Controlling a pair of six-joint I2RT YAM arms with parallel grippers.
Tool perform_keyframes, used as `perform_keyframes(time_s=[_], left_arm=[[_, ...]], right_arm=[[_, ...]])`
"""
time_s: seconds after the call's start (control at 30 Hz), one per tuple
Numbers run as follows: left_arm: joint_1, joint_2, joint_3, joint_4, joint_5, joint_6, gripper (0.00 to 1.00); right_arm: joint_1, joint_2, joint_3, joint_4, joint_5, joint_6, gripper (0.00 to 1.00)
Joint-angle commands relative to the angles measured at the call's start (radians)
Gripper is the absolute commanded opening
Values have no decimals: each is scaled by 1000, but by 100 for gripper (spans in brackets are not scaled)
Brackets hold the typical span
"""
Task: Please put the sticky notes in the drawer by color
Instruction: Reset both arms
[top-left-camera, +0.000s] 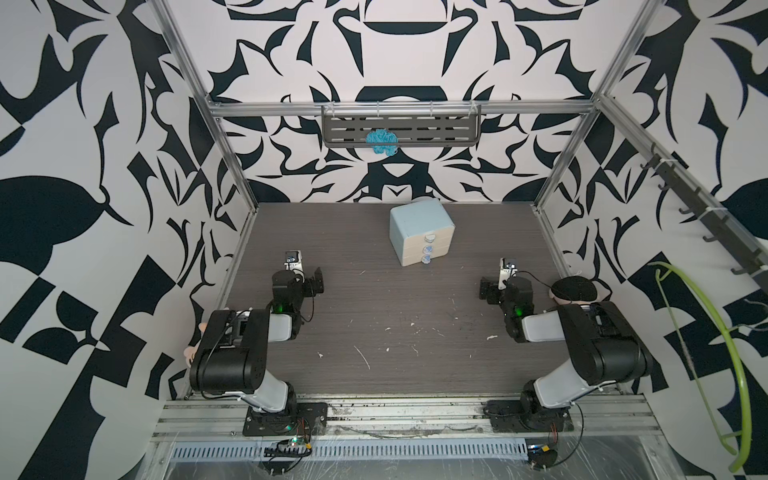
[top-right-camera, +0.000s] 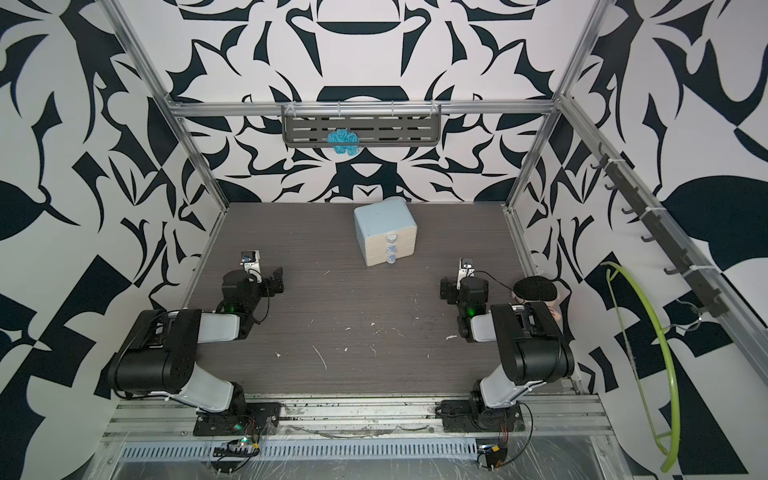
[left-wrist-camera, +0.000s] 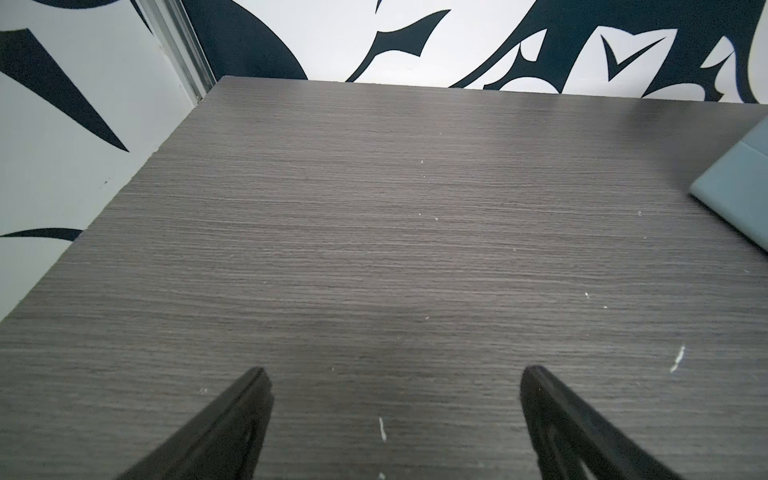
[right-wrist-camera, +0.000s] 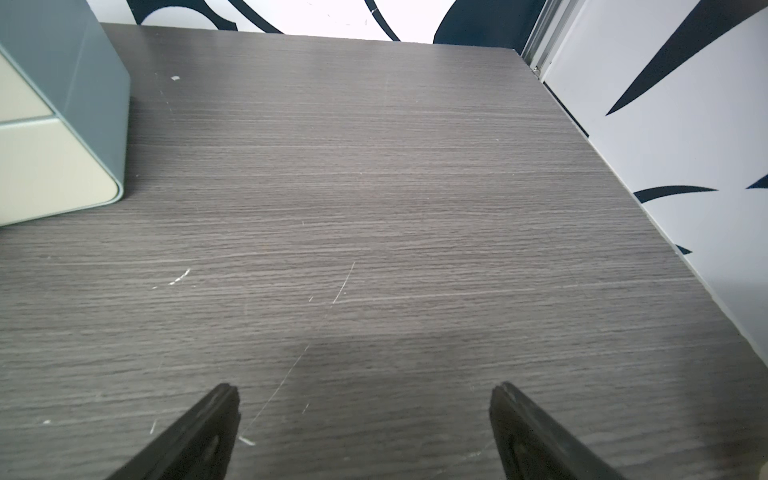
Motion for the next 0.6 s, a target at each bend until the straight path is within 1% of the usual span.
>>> perform_keyframes(time_s=[0.0,0.07,0.13,0.17,0.23,0.27,0.3,0.33,0.37,0.43,0.5,0.53,0.57], left_arm=[[3,-1,-4,12,17,2,99],[2,-4,-10,16,16,-3,99],[2,-11,-36,55,53,13,99],[2,-19,-69,108,55,15,99],[2,-30,-143,236,33,5,99],[2,-27,-178,308,37,6,99],[2,-19,-200,362,41,6,99],[2,-11,-206,385,44,8,99],[2,-2,-199,381,43,9,99],[2,8,-163,332,41,9,99],[2,-5,-110,216,54,16,99],[1,-15,-90,163,56,18,99],[1,-17,-69,117,52,17,99]], right_arm=[[-2,-30,12,40,21,-2,99],[-2,-32,-2,64,22,2,99],[-2,-36,-32,113,22,5,99],[-1,-39,-55,155,56,5,99],[3,-36,-114,266,55,1,99],[5,-32,-150,339,44,-2,99],[5,-20,-185,411,-1,-13,99],[6,-4,-208,471,-25,-20,99],[9,12,-222,521,-32,-26,99],[11,15,-205,505,-11,-20,99],[10,-34,-159,358,9,-14,99],[10,-44,-137,297,1,-19,99],[9,-36,-119,275,-21,-27,99]])
